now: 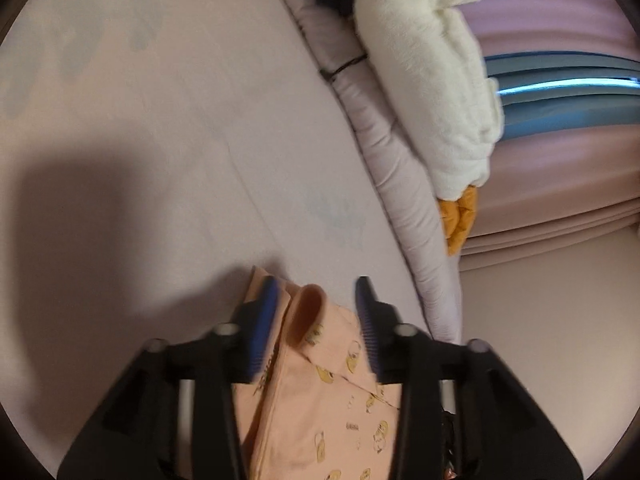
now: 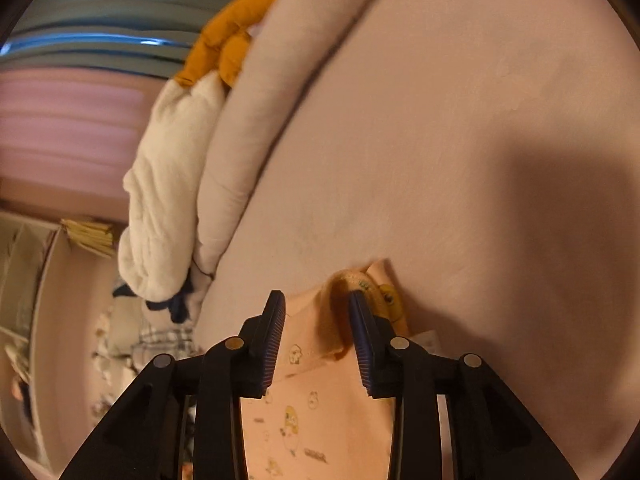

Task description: Fold small clothes

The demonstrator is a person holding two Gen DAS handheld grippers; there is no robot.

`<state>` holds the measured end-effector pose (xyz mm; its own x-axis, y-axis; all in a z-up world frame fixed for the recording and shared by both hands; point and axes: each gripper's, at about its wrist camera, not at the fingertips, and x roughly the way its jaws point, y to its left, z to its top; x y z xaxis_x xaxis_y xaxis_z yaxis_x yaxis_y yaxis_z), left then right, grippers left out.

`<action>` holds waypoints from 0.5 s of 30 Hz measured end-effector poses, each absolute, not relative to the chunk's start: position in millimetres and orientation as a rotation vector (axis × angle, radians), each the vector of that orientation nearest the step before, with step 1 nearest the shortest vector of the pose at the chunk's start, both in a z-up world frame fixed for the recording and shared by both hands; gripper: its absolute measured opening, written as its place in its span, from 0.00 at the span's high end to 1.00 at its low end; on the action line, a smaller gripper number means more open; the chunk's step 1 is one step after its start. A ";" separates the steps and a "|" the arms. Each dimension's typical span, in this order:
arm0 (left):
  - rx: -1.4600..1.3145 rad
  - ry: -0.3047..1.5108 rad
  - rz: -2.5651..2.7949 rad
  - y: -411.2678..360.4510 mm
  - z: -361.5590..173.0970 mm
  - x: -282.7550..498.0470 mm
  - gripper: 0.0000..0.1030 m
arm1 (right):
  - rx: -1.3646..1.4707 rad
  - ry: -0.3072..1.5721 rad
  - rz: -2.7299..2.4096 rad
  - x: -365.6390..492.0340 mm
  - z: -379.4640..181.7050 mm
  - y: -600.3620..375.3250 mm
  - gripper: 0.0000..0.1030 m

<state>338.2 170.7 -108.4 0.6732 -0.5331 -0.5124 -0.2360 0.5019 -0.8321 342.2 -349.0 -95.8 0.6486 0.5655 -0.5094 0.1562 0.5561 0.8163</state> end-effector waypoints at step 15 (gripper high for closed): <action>-0.620 1.091 -0.479 44.4 -120.4 367.1 0.61 | 0.378 1.025 0.492 364.8 -89.4 -226.1 0.72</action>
